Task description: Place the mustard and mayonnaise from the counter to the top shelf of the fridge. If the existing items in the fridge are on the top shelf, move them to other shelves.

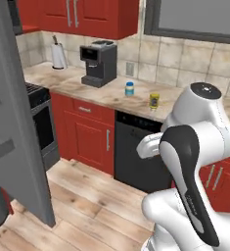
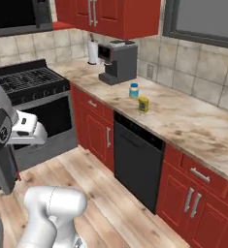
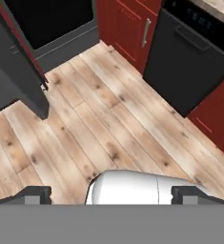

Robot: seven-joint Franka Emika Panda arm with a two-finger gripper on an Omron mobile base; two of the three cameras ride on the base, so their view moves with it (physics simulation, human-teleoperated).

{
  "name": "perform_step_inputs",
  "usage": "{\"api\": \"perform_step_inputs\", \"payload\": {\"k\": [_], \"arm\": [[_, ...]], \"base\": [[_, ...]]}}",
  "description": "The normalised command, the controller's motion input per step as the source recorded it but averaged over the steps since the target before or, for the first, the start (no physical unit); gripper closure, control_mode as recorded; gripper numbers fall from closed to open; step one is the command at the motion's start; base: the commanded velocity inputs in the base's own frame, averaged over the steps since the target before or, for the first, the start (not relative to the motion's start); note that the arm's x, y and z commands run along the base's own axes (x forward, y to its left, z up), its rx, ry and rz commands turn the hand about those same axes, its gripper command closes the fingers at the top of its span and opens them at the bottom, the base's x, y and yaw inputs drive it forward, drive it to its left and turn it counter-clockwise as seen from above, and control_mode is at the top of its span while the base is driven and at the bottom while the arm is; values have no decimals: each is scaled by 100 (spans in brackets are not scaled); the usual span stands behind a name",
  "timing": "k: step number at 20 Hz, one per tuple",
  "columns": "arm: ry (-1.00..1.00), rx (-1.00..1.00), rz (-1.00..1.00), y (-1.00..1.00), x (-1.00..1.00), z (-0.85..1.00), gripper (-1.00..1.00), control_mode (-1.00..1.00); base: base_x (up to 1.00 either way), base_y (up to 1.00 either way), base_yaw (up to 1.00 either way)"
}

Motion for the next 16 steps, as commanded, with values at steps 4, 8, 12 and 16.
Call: {"api": "perform_step_inputs", "payload": {"k": [4, 8, 12, 16], "arm": [[0, 0, 0, 0, 0, 0, -100, 100], [0, 0, 0, 0, 0, 0, -100, 100], [0, 0, 0, 0, 0, 0, -100, 100], [0, 0, 0, 0, 0, 0, -100, 100]], "base": [[1, -24, -80], [13, -10, -72], [48, -2, -58], [84, 12, -23]]}}
